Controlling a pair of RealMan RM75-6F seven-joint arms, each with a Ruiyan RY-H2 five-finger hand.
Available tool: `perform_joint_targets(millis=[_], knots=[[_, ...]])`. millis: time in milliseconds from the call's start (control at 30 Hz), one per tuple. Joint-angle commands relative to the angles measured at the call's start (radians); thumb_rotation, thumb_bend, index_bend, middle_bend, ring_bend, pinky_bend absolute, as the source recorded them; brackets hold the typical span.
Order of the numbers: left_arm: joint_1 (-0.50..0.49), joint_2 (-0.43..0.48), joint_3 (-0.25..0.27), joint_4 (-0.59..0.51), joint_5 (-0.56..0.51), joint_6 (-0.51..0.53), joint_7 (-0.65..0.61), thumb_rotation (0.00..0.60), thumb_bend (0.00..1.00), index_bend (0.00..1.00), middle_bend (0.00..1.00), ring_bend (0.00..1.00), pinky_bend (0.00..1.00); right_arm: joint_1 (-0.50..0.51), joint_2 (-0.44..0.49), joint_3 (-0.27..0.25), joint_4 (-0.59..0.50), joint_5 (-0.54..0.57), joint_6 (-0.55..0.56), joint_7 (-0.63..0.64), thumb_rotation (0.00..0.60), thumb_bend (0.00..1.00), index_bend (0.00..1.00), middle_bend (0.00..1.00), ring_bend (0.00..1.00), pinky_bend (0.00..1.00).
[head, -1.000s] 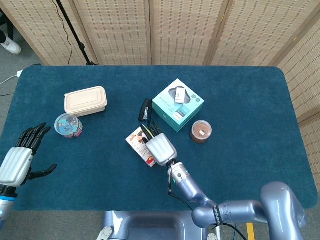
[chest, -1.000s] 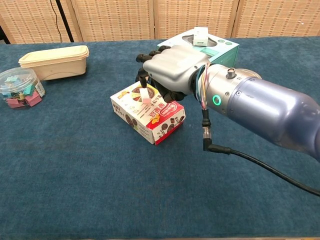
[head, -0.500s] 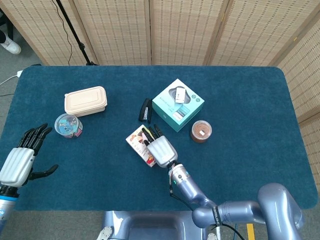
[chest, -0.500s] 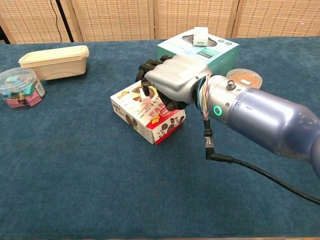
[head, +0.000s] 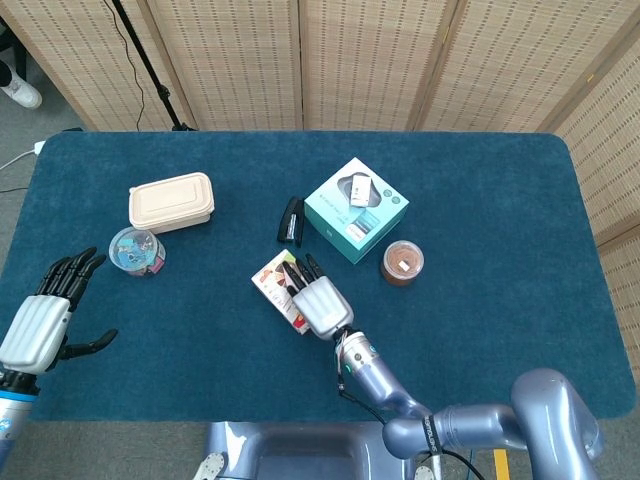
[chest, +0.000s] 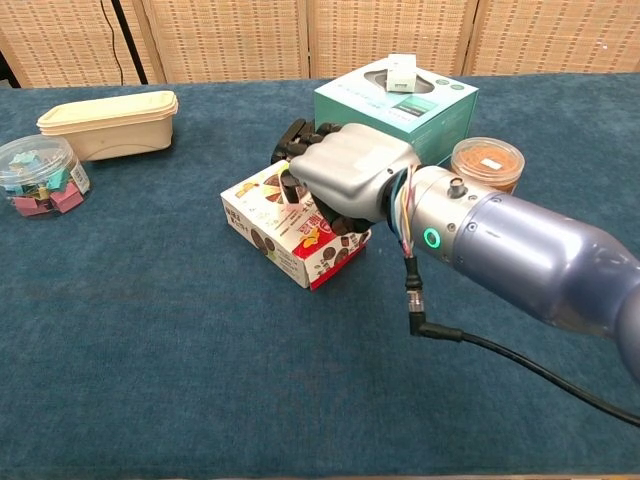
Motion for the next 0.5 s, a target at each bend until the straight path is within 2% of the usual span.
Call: perform_joint_targets(millis=[33, 500], knots=[[0.0, 0.0, 0.0, 0.0, 0.001, 0.0, 0.002, 0.6, 0.19, 0.0, 0.0, 0.0, 0.0, -0.003, -0.003, -0.003, 0.001, -0.006, 0.001, 0.001, 0.6, 1.0, 0.3, 0.0, 0.0, 0.0], [0.004, -0.001, 0.0, -0.002, 0.006, 0.001, 0.003, 0.6, 0.19, 0.0, 0.0, 0.0, 0.0, -0.02, -0.007, -0.023, 0.021, -0.039, 0.006, -0.005, 0.6, 1.0, 0.3, 0.0, 0.0, 0.0]])
